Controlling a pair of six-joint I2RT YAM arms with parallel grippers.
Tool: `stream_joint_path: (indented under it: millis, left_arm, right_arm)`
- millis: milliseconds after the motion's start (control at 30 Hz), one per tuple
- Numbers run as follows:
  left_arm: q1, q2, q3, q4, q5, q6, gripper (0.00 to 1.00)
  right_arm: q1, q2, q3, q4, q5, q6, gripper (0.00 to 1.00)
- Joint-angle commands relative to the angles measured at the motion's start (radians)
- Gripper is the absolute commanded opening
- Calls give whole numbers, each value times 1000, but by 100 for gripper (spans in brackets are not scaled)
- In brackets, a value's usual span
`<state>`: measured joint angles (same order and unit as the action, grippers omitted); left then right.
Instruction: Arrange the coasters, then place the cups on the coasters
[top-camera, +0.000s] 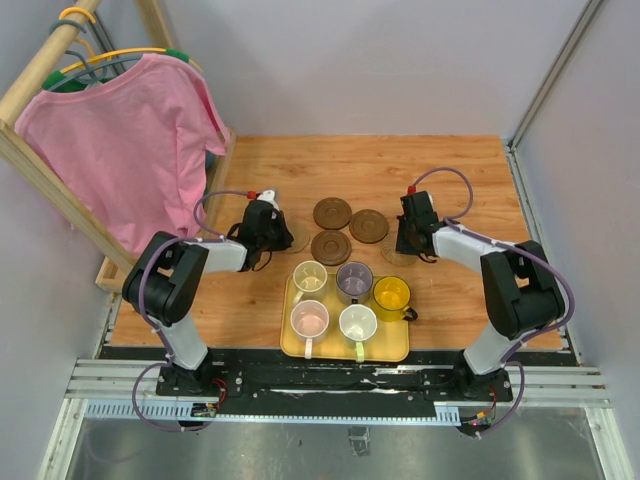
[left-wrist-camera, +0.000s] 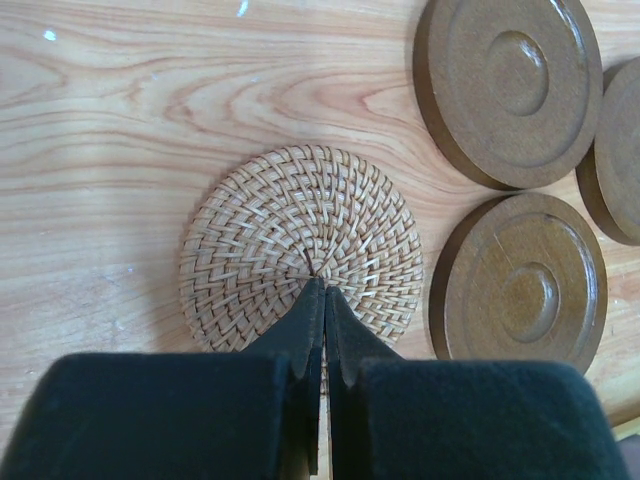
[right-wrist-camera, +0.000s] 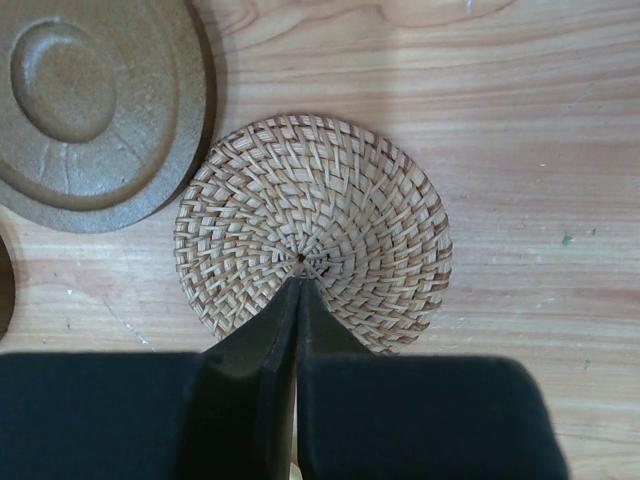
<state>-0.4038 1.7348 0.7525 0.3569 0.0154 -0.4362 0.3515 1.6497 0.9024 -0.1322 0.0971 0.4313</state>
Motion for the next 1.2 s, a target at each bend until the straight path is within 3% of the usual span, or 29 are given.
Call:
stream_joint_path:
  millis: [0,300,600,1000,1167]
  left_arm:
    - [34,25,8,-65,-41,-13,1]
    - [88,48,60,-109,-65,8,0]
    - [168,119,150,-120,-26,2,1]
    - [196,195,273,-155,3,13,1]
    - [197,178,268,-157,9,20,1]
  right_arm:
    - [-53,37,15,-50,-19,47,1]
    - [-151,70,36,-55,-23,42,1]
    - [-262,139,202,-103,9,19,1]
    - [-295,277,418,-152,19,-19,1]
    - [-292,209,362,-101,-13,-15,1]
